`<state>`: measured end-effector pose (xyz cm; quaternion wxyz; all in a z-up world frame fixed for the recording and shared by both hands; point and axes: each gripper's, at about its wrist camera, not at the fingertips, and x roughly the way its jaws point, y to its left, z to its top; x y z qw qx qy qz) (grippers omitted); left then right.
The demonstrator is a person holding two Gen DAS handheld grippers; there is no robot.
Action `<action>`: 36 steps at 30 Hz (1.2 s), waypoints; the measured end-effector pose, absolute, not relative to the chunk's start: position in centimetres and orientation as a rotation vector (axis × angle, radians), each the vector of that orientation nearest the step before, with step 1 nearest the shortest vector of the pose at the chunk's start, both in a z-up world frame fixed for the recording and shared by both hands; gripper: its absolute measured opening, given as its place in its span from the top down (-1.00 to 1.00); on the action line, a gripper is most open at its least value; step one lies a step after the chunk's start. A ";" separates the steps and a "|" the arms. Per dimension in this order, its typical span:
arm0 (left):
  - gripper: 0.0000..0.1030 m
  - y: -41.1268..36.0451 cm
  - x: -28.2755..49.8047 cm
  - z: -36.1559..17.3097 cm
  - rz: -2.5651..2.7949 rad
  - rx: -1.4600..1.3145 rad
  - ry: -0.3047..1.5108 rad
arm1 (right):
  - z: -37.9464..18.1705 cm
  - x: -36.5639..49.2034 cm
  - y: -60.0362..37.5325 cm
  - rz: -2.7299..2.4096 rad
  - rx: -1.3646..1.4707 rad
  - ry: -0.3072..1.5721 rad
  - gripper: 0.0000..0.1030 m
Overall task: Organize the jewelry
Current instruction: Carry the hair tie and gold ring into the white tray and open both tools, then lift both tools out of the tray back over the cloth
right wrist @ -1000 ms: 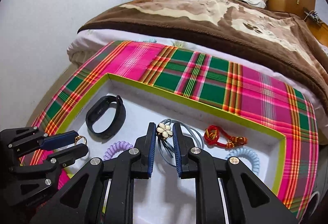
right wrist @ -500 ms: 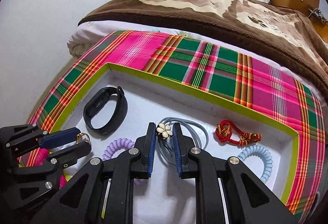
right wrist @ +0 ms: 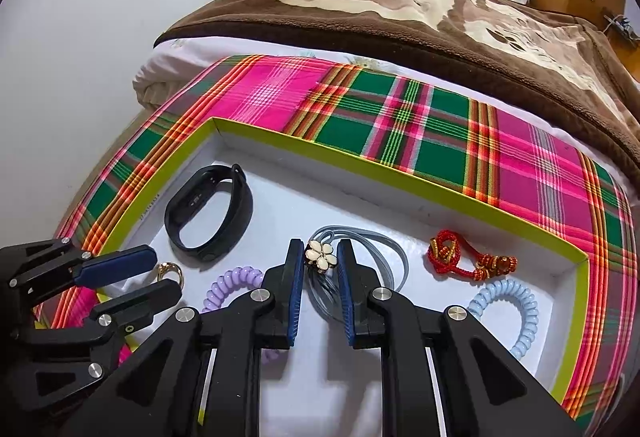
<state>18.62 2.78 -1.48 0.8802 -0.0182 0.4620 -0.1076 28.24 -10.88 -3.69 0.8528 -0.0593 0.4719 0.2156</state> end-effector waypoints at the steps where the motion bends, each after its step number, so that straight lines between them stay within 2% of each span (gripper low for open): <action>1: 0.40 2.8 18.6 -1.4 -0.224 -0.039 0.963 | -3.7 28.2 -11.0 0.455 -0.121 0.992 0.64; 3: 0.39 2.8 18.6 -1.3 -0.220 -0.041 0.963 | -3.5 28.1 -11.1 0.449 -0.120 0.989 0.62; 5: 0.29 2.7 18.5 -1.2 -0.217 -0.036 0.959 | -3.3 28.0 -11.2 0.455 -0.117 0.983 0.61; 7: 0.20 2.8 18.3 -1.1 -0.213 -0.040 0.958 | -3.1 27.9 -11.5 0.446 -0.109 0.972 0.53; 9: 0.18 2.9 18.1 -1.0 -0.209 -0.055 0.956 | -2.7 27.6 -11.7 0.451 -0.091 0.963 0.33; 10: 0.17 2.9 17.9 -0.9 -0.208 -0.060 0.957 | -2.5 27.4 -11.9 0.454 -0.085 0.959 0.32; 14: 0.07 2.7 17.1 -0.3 -0.211 -0.062 0.944 | -1.6 26.5 -12.1 0.457 -0.086 0.937 0.31; 36: 0.03 1.1 12.1 2.0 -0.268 -0.080 0.891 | 1.8 20.0 -16.9 0.423 0.003 0.849 0.30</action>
